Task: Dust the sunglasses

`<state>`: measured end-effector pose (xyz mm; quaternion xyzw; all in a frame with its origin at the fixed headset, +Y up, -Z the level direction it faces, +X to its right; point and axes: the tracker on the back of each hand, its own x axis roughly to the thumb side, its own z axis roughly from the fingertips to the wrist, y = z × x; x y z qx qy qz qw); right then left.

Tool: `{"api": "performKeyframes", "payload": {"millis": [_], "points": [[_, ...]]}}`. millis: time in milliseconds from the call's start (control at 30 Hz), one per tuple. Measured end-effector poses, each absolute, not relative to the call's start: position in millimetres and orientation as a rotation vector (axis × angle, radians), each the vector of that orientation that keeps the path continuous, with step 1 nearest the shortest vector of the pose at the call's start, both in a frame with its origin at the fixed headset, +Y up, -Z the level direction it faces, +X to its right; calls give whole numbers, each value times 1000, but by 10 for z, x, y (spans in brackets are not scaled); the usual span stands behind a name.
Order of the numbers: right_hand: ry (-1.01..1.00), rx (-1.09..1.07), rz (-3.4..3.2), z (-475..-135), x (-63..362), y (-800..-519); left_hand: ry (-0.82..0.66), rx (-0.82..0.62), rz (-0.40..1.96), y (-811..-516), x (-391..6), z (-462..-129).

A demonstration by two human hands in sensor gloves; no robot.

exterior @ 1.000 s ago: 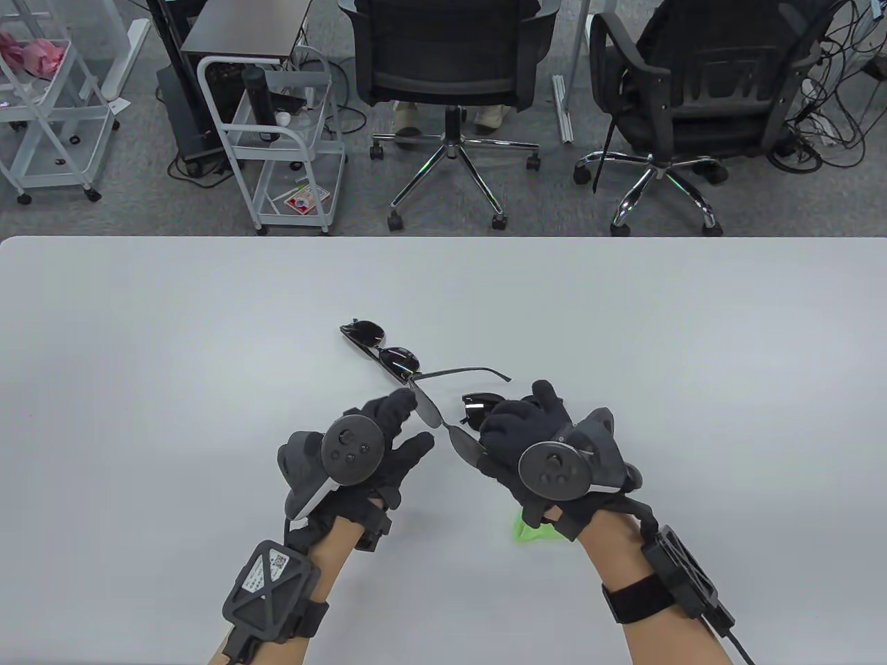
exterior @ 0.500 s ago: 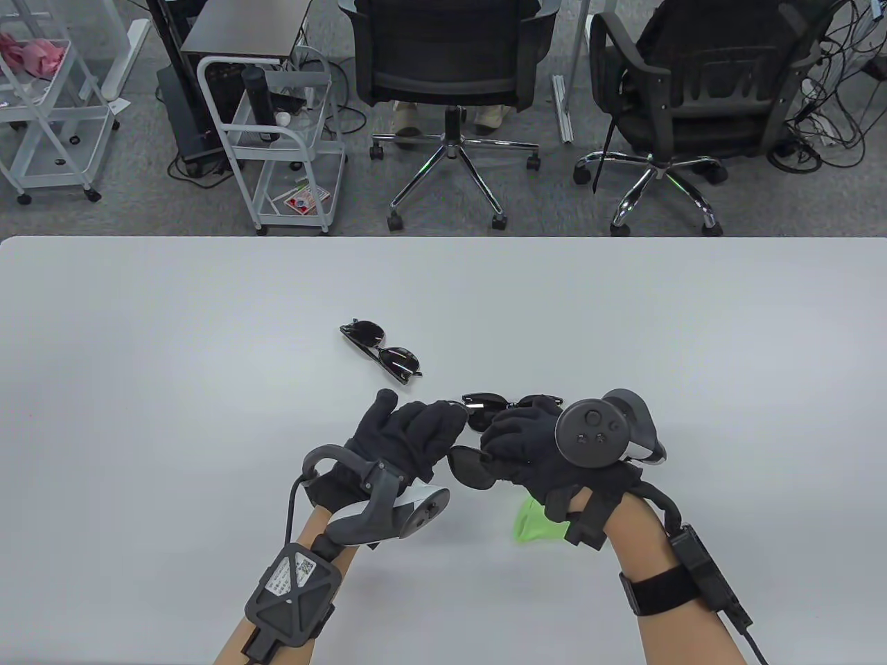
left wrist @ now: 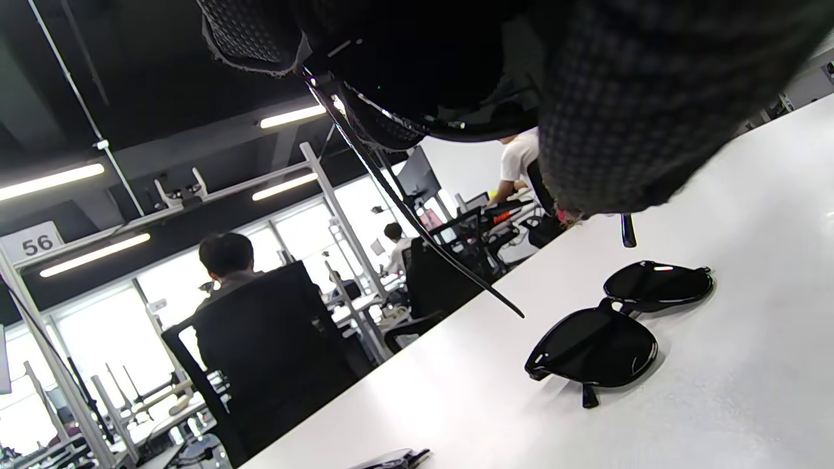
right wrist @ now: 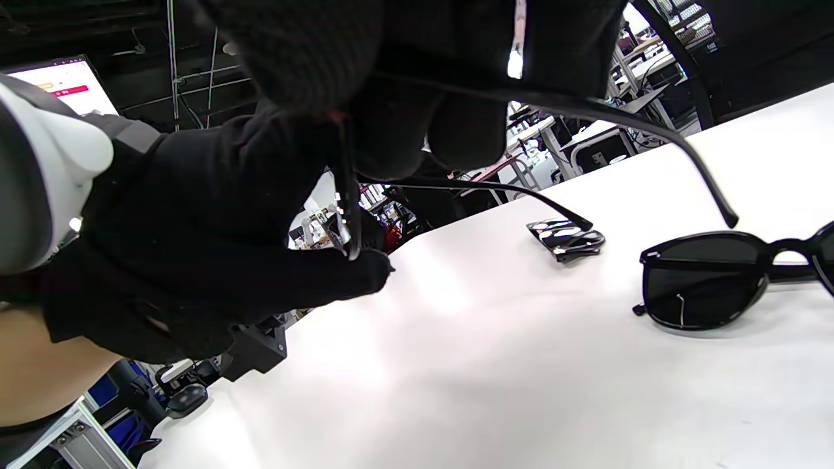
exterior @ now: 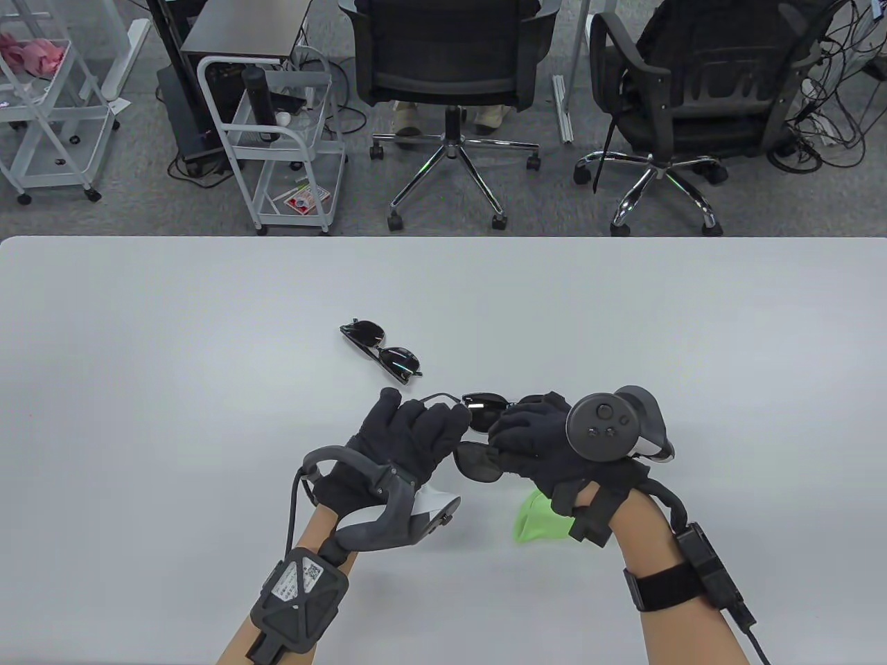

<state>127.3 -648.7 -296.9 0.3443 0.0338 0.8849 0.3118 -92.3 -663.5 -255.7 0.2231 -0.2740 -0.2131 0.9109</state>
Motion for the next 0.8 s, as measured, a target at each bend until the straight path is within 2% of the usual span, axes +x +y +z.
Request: {"api": "performKeyframes", "payload": {"millis": [167, 300, 333, 400, 467, 533, 633, 800], "points": [[-103, 909, 2477, -2878, 1260, -6360, -528, 461, -441, -6636, -957, -2592], [-469, 907, 2723, -2737, 1209, -6227, -433, 473, -454, -6624, -1047, -2672], [-502, 943, 2776, -2694, 1172, -6246, -417, 482, -453, -6625, -1071, -2690], [-363, 1049, 2881, -2673, 1099, -6337, -390, 479, -458, -6628, -1100, -2721], [-88, 1136, 2919, -2699, 1022, -6483, -376, 477, -462, -6635, -1117, -2738], [385, 1100, 2917, -2734, 932, -6743, -373, 467, -461, -6644, -1129, -2745], [682, 1094, 3082, -2739, 840, -7007, -368, 465, -459, -6631, -1138, -2736], [668, 966, 3292, -2747, 818, -7176, -365, 456, -429, -6623, -1155, -2736]]}}
